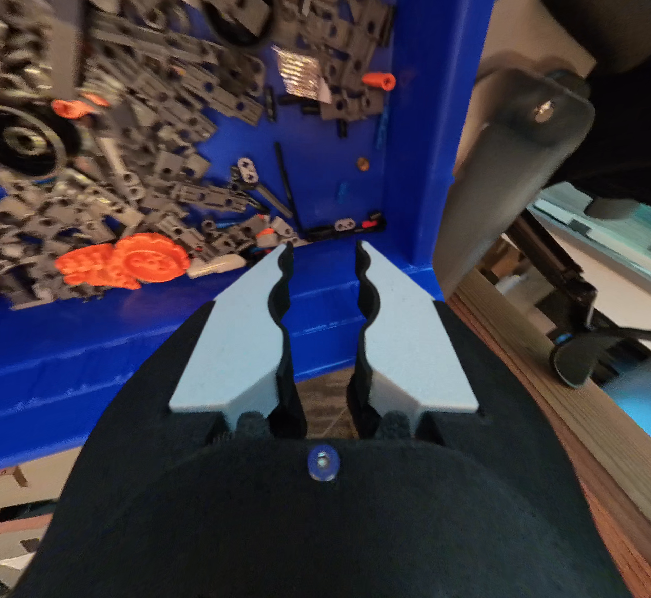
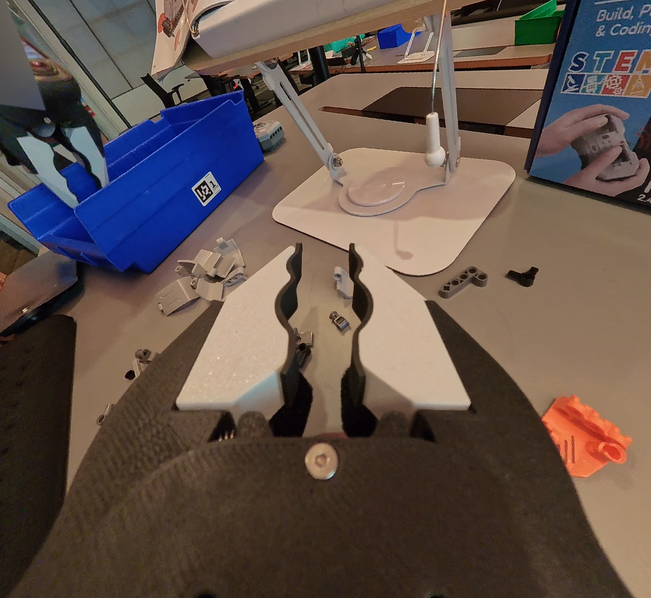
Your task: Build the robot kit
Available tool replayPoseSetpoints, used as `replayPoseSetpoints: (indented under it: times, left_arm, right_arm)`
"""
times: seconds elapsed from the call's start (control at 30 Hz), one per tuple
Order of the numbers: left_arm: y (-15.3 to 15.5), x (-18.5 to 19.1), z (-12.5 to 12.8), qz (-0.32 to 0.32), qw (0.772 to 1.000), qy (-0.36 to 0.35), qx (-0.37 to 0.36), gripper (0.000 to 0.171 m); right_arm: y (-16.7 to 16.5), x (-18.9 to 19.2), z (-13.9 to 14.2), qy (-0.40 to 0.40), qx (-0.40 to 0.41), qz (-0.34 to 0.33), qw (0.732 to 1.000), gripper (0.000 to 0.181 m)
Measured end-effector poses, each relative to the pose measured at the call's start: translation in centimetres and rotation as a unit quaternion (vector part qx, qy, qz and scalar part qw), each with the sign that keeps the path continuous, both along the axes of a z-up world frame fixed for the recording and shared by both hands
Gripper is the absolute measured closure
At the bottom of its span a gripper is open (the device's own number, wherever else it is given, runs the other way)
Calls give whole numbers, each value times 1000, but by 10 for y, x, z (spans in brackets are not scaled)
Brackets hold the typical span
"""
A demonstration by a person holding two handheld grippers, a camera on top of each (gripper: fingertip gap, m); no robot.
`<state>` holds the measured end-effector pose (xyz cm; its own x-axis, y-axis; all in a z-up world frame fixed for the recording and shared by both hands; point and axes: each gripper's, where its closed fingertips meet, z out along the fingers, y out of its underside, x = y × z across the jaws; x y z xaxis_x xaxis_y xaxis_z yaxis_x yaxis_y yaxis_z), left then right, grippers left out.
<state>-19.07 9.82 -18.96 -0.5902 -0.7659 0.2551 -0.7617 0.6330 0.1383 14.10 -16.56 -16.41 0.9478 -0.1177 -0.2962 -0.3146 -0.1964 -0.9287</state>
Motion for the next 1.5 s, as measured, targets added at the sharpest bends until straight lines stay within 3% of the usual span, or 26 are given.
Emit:
replayPoseSetpoints:
  times: [0.1,0.33,0.67,0.77,0.87,0.97,1.13,1.27,1.5]
  left_arm:
    - [-8,-14,-10,-22,999,34,-5,146]
    - [-28,-38,-29,-66,992,104,-15,150]
    - [-28,-44,-47,-95,985,141,-5,161]
    - [-28,-42,-47,-85,988,131,-2,160]
    - [-27,-16,-47,-61,997,54,1,165]
    - [-26,-2,-34,-27,999,31,-23,162]
    - [-19,-29,-28,-60,994,89,-28,153]
    - [-23,-27,-34,-65,994,80,-22,152]
    - [-21,12,-41,-8,999,-31,-4,152]
  right_arm:
    - [0,0,0,2,1,0,1000,157]
    - [0,0,1,5,3,2,1000,157]
    - [-2,1,1,9,5,0,1000,157]
    - [-2,1,1,10,6,0,1000,157]
    - [-2,1,0,10,4,0,1000,157]
    - [-2,2,0,12,4,0,1000,157]
    - [-2,1,0,11,4,1,1000,157]
    - [-2,1,0,13,5,1,1000,157]
    - [-2,2,0,16,6,0,1000,157]
